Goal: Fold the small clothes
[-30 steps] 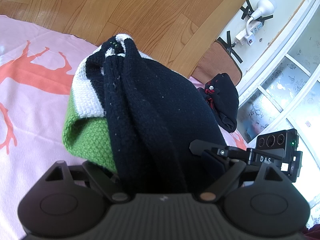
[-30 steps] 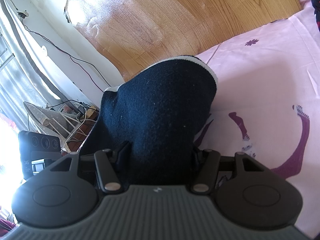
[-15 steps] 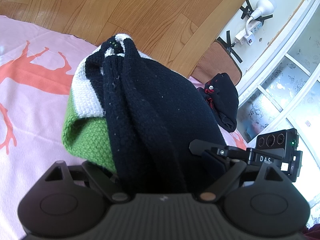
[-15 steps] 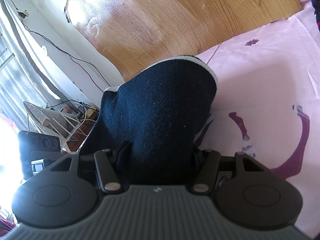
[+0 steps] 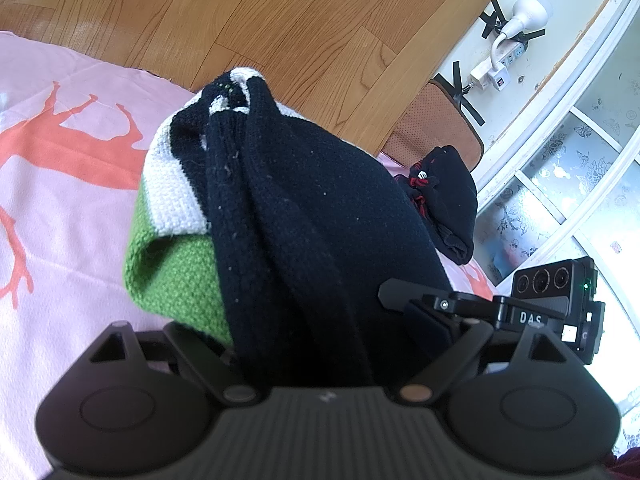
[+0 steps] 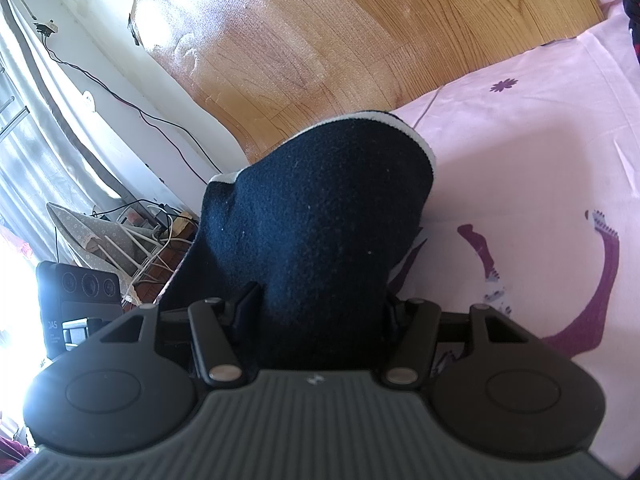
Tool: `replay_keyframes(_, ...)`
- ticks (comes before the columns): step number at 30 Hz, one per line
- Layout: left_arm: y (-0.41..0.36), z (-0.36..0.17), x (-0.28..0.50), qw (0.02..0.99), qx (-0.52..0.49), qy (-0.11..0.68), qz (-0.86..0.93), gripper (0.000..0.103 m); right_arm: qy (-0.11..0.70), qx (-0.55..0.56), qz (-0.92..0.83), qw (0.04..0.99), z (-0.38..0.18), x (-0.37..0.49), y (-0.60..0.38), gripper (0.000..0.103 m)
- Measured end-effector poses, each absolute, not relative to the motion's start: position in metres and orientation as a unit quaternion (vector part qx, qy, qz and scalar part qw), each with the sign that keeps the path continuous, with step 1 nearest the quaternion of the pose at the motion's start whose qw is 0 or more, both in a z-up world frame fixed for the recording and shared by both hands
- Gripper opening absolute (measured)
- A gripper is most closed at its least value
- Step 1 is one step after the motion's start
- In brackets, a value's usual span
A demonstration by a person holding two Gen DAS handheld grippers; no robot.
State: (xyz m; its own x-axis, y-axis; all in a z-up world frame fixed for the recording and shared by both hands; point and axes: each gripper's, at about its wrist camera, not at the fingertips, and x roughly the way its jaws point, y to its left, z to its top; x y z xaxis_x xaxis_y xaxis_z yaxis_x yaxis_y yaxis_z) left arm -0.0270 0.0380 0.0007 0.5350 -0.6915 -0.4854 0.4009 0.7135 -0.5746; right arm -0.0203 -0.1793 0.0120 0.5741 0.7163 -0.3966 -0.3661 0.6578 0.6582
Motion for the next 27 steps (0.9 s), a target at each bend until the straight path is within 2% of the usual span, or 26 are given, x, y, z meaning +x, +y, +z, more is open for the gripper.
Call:
replay_keyframes(3, 0.037, 0.001, -0.029, 0.855, -0.200, 0.359, -0.317, 0.086, 0.332, 0.252, 0.332, 0.846, 0.013, -0.021, -0.176, 0.058)
replay_keyframes(6, 0.040, 0.000, -0.028, 0.858, -0.205, 0.362, -0.300, 0.058, 0.317, 0.224, 0.331, 0.860, 0.018, -0.026, -0.170, 0.046)
replay_keyframes(8, 0.048, -0.001, -0.025, 0.850, -0.229, 0.368, -0.299, 0.052, 0.322, 0.233, 0.325, 0.858, 0.020, -0.025, -0.170, 0.042)
replay_keyframes(10, 0.057, 0.005, -0.025, 0.847, -0.251, 0.361, -0.300, 0.051, 0.323, 0.249, 0.325, 0.853, 0.028, -0.022, -0.168, 0.039)
replay_keyframes(14, 0.089, 0.036, -0.023, 0.871, -0.254, 0.307, -0.286, 0.052, 0.297, 0.213, 0.362, 0.858, 0.066, -0.006, -0.139, 0.038)
replay_keyframes(20, 0.172, 0.083, 0.025, 0.928, -0.239, 0.233, -0.163, 0.052, 0.248, 0.138, 0.435, 0.854, 0.112, 0.085, -0.037, 0.038)
replay_keyframes(23, 0.213, 0.084, 0.070, 0.941, -0.237, 0.230, -0.069, 0.052, 0.245, 0.128, 0.458, 0.845, 0.108, 0.154, 0.029, 0.039)
replay_keyframes(27, 0.261, 0.051, 0.140, 0.923, -0.261, 0.278, 0.053, 0.052, 0.303, 0.153, 0.441, 0.831, 0.069, 0.241, 0.113, 0.040)
